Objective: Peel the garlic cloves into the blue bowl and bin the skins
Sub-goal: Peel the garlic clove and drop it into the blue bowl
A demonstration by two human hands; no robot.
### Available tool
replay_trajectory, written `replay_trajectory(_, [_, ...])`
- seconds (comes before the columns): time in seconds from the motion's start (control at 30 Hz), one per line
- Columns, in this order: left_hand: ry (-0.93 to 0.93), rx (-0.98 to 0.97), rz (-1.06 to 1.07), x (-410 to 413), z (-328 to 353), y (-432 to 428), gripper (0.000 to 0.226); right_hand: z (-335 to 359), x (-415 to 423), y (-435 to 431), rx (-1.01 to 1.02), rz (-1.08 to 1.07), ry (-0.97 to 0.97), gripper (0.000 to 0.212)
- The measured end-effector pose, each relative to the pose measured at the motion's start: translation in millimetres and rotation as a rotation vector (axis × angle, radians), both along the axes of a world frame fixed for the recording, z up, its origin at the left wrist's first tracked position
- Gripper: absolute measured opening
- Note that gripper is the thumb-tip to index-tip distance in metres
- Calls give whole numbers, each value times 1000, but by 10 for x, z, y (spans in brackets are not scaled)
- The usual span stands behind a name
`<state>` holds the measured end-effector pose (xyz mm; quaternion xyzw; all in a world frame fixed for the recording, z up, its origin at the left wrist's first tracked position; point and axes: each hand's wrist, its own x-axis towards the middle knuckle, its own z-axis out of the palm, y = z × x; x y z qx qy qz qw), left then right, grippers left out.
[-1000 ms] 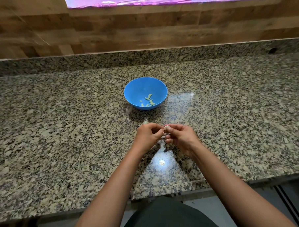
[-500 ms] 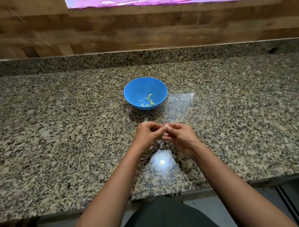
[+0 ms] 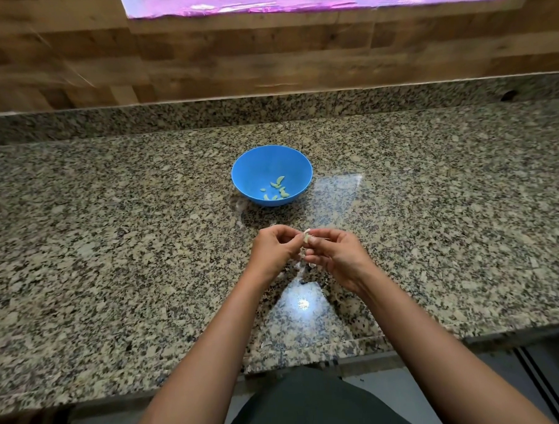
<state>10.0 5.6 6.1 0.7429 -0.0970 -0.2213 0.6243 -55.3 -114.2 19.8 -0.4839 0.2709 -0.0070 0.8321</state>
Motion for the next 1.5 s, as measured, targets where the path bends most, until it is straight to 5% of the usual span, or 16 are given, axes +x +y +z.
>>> replay_trajectory(0.17, [-175, 320, -38, -6, -24, 49, 6, -65, -25, -60, -115, -53, -39, 15])
replay_trajectory(0.3, [-268, 492, -130, -39, -23, 50, 6, -86, -57, -81, -400, -54, -48, 17])
replay_trajectory(0.5, [59, -2, -64, -36, 58, -3, 16, -89, -78, -41, -710, -16, -102, 20])
replay_trajectory(0.73, [169, -171, -40, -25, 61, -2, 9, -96, -69, -36, -550, 13, -122, 25])
replay_trajectory(1.3, [463, -340, 30, 27, 58, -48, 16, -107, -3, -126, -622, -14, -49, 12])
replay_trajectory(1.5, [272, -30, -2, 152, -35, -276, 17, -154, 26, -286, -653, -34, 119, 30])
